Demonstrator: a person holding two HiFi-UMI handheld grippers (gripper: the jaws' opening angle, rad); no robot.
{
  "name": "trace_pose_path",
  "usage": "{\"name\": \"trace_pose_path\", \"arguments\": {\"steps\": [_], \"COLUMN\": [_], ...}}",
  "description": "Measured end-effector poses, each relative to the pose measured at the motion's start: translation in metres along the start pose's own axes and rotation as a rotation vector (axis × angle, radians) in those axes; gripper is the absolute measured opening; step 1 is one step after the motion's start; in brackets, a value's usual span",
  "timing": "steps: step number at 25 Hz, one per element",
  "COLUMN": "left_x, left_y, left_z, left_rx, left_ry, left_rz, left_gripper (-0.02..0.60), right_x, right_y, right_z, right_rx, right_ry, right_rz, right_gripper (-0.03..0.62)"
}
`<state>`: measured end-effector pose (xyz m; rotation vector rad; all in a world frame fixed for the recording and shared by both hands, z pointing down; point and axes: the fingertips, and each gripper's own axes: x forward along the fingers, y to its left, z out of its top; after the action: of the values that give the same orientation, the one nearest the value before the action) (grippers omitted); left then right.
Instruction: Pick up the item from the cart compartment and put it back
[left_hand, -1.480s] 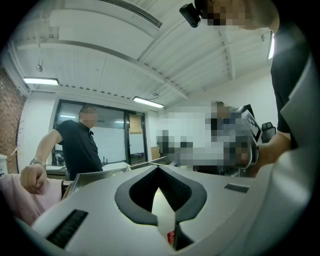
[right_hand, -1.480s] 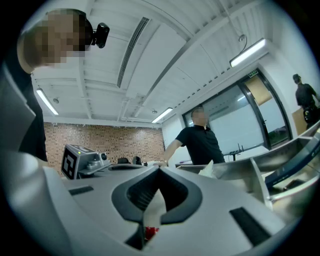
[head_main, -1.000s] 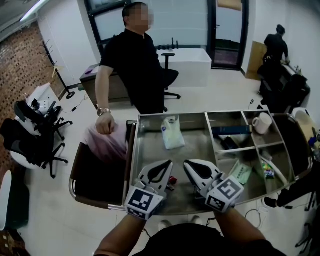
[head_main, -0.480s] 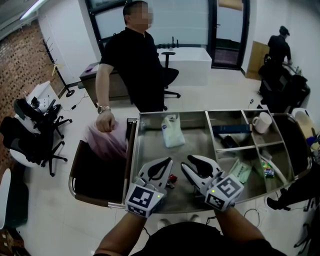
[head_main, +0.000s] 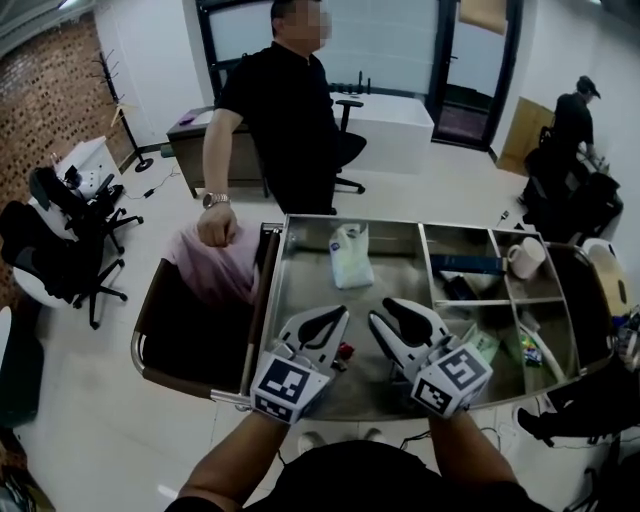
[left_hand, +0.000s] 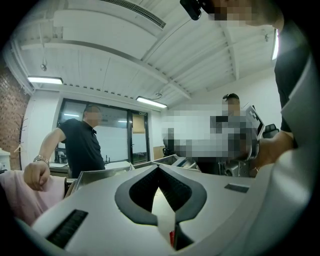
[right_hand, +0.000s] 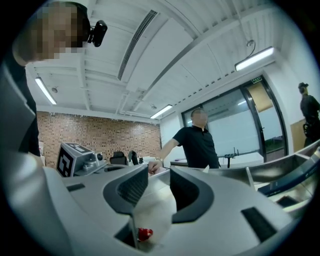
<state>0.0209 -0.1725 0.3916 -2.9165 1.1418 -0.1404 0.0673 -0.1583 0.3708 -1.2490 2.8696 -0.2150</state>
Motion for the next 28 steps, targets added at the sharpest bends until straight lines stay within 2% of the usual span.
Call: {"name": "trace_pose_path", "arguments": {"steps": [6, 15, 24, 28], "left_x": [0.001, 0.001, 0.001, 0.001], "left_y": [0.001, -0.002, 0.005, 0.003], "left_z": [-0.002, 0.000, -0.003, -0.003], "left_rx": [0.002, 0.005, 0.002, -0.002], "left_ry": [-0.002, -0.007, -0.009, -0.010], "left_rz": [-0.001, -0.010, -0.008, -0.011], "left_gripper": [0.000, 0.000, 0.000, 0.000], "right_x": [0.008, 0.031, 0.087, 0.108], "right_y": [-0.003, -0.031, -0.085, -0.101], "right_z": [0.007, 0.038, 0.031, 0.015], "right_rx": [-0.022, -0.045, -0.119, -0.086], "right_ry": [0.011, 0.088, 0.231, 0.297], "right_rz": [-0.004, -0.085, -0.190, -0.198], "right_gripper": [0.158, 0.158, 0.160, 0.178]}}
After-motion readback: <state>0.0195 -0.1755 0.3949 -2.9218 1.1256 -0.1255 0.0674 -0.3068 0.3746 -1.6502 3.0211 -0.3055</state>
